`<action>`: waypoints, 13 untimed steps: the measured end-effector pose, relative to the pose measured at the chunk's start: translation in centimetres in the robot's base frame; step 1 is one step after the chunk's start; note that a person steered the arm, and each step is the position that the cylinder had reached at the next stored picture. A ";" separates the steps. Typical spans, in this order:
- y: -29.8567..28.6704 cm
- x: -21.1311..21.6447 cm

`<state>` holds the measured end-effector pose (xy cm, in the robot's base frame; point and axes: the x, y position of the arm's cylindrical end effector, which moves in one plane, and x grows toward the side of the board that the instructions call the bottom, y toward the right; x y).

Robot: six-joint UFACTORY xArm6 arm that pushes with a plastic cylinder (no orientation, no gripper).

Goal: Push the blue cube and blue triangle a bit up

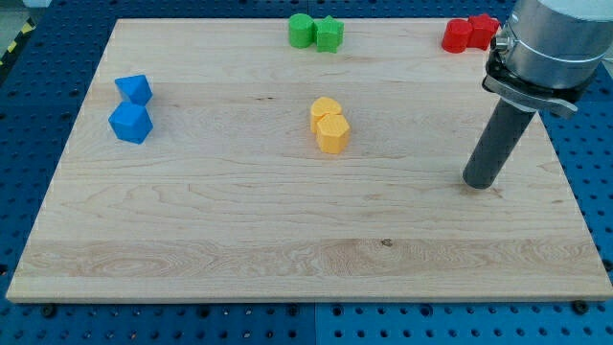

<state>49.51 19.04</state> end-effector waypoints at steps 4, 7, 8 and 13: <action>-0.6 0.0; -0.3 0.6; -0.1 0.9; 0.2 1.7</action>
<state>51.17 19.25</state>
